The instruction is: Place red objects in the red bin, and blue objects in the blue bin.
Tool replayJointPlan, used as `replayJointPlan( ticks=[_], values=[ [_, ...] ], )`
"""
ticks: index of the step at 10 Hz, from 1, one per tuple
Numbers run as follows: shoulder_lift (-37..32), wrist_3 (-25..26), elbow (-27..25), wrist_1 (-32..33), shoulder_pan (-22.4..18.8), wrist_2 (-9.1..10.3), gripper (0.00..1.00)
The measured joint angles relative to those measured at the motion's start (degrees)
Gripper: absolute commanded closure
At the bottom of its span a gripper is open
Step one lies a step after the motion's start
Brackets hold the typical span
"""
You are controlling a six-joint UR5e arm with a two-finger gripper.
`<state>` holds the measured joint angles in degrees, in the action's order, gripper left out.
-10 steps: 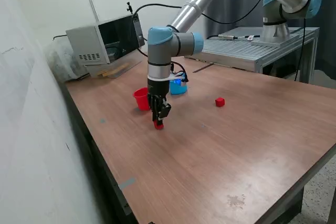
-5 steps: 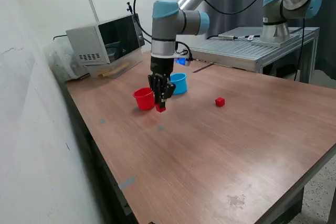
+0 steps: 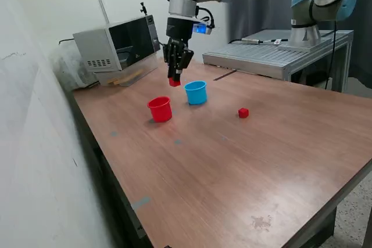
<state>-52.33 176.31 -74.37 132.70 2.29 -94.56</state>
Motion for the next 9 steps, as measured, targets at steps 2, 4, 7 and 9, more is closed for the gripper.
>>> replayJointPlan(
  ticks=[2,4,7,9],
  values=[
    [0.1,-0.8,-0.5,-0.2,5.1,0.95,1.0],
    [2.1,-1.7,-0.3,-0.2,9.0,1.89,1.0],
    [6.8,-2.6,1.1,0.0,11.3,2.23,1.0],
    [8.4,-2.7,1.7,0.2,11.6,2.27,0.0]
  ],
)
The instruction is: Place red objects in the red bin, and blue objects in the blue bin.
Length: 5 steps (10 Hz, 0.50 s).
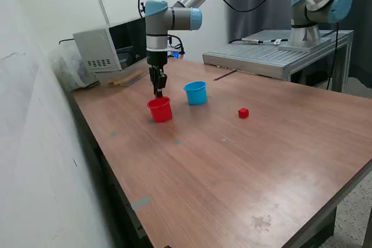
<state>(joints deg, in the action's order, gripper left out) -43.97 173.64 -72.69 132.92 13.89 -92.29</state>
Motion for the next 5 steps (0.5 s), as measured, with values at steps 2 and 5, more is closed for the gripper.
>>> replayJointPlan(
  ticks=[2,5],
  values=[
    [0.4,0.0,0.1,0.0,0.0,0.01,0.0],
    [-0.8,-0.3,-0.6,-0.3,-0.3,-0.11,0.0]
  ],
)
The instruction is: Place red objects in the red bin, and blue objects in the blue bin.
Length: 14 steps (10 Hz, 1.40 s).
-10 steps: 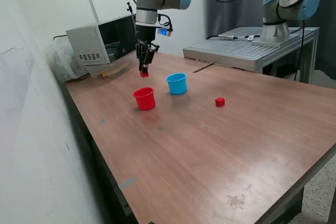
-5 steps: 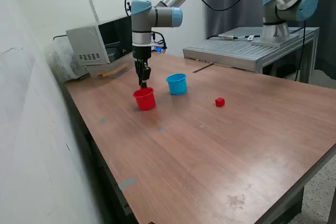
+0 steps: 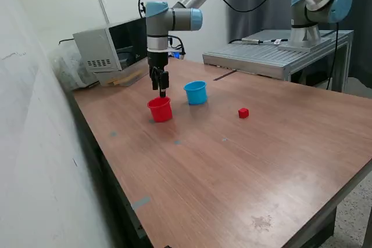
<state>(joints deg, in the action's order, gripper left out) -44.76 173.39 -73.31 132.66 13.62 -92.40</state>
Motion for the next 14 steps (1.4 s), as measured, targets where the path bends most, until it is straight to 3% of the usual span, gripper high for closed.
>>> replayJointPlan(
  ticks=[2,7,11,14],
  values=[
    [-5.9,-0.1,-4.3,-1.0,-1.2,0.0,0.0],
    [-23.6,-0.1,-20.8,-5.1,-8.4,0.11,0.0],
    [-27.0,0.4,-26.5,-5.4,-14.4,0.24,0.0],
    [-26.6,0.5,-27.5,-5.1,-16.6,3.61,0.0]
  ],
)
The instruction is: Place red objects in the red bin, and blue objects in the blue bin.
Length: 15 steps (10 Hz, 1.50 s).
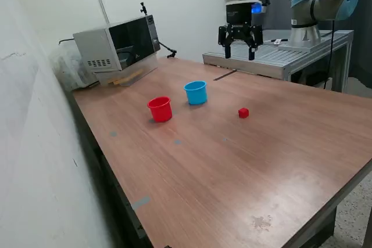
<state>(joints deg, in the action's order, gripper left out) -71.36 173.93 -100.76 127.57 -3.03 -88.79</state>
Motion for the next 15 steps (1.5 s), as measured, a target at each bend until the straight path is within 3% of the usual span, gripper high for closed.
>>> replayJointPlan(
  ticks=[2,7,15],
  values=[
    [3.4,0.3,0.1,1.1,-0.2,1.3,0.0],
    [13.7,4.6,0.5,5.8,2.0,1.35,0.0],
    [15.9,7.4,0.2,7.0,0.0,1.32,0.0]
  ],
)
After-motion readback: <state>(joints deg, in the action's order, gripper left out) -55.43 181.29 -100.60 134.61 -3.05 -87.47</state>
